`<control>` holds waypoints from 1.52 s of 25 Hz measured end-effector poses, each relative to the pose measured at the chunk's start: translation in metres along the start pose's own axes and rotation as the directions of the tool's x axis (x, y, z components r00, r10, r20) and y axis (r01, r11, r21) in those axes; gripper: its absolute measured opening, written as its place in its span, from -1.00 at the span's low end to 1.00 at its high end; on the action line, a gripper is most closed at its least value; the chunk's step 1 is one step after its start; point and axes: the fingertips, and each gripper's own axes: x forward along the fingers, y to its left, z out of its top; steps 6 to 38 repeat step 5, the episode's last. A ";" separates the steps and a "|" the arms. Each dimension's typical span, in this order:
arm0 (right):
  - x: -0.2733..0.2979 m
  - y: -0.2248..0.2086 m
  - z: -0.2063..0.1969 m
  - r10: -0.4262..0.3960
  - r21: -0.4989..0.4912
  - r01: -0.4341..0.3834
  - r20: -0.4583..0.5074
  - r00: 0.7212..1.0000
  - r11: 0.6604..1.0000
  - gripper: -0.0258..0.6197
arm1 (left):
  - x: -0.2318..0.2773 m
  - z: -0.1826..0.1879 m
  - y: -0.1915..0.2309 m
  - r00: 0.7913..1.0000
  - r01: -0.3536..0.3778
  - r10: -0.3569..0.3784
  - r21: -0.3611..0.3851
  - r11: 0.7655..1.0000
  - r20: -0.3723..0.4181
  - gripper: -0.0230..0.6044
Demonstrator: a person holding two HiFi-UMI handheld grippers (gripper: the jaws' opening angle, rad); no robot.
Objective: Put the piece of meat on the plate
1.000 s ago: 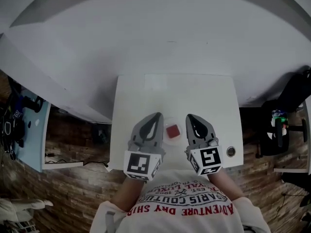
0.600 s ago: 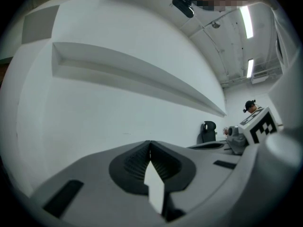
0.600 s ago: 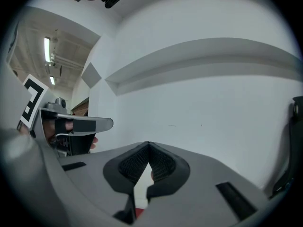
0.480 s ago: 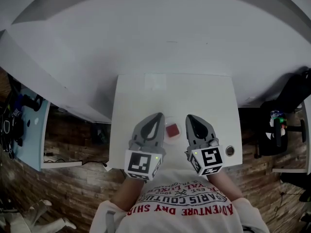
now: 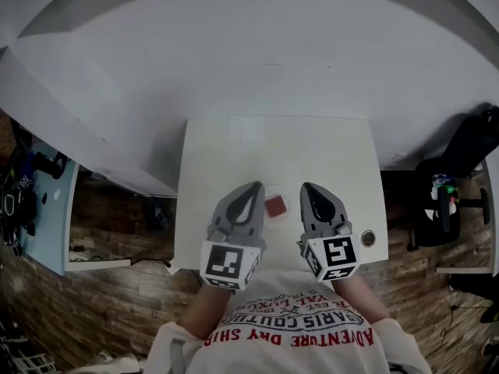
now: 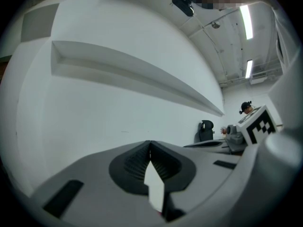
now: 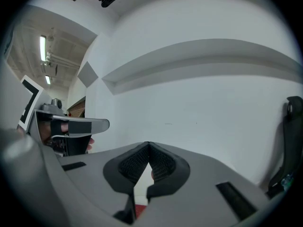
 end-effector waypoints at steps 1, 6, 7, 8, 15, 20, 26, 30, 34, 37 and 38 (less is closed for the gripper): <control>-0.001 0.000 0.000 -0.006 -0.008 0.006 0.001 1.000 1.000 -0.88 | -0.001 0.000 0.000 1.000 -0.001 0.001 -0.001 1.000 -0.001 -0.90; -0.004 0.001 0.001 -0.023 -0.039 0.023 0.005 1.000 0.999 -0.88 | -0.005 -0.002 -0.001 1.000 -0.002 0.002 0.000 1.000 -0.005 -0.90; -0.004 0.001 0.001 -0.023 -0.039 0.023 0.005 1.000 0.999 -0.88 | -0.005 -0.002 -0.001 1.000 -0.002 0.002 0.000 1.000 -0.005 -0.90; -0.004 0.001 0.001 -0.023 -0.039 0.023 0.005 1.000 0.999 -0.88 | -0.005 -0.002 -0.001 1.000 -0.002 0.002 0.000 1.000 -0.005 -0.90; -0.004 0.001 0.001 -0.023 -0.039 0.023 0.005 1.000 0.999 -0.88 | -0.005 -0.002 -0.001 1.000 -0.002 0.002 0.000 1.000 -0.005 -0.90; -0.004 0.001 0.001 -0.023 -0.039 0.023 0.005 1.000 0.999 -0.88 | -0.005 -0.002 -0.001 1.000 -0.002 0.002 0.000 1.000 -0.005 -0.90; -0.004 0.001 0.001 -0.023 -0.039 0.023 0.005 1.000 0.999 -0.88 | -0.005 -0.002 -0.001 1.000 -0.002 0.002 0.000 1.000 -0.005 -0.90; -0.004 0.001 0.001 -0.023 -0.039 0.023 0.005 1.000 0.999 -0.88 | -0.005 -0.002 -0.001 1.000 -0.002 0.002 0.000 1.000 -0.005 -0.90; -0.004 0.001 0.001 -0.023 -0.039 0.023 0.005 1.000 0.999 -0.88 | -0.005 -0.002 -0.001 1.000 -0.002 0.002 0.000 1.000 -0.005 -0.90; -0.004 0.001 0.001 -0.023 -0.039 0.023 0.005 1.000 0.999 -0.88 | -0.005 -0.002 -0.001 1.000 -0.002 0.002 0.000 1.000 -0.005 -0.90; -0.004 0.001 0.001 -0.023 -0.039 0.023 0.005 1.000 0.999 -0.88 | -0.005 -0.002 -0.001 1.000 -0.002 0.002 0.000 1.000 -0.005 -0.90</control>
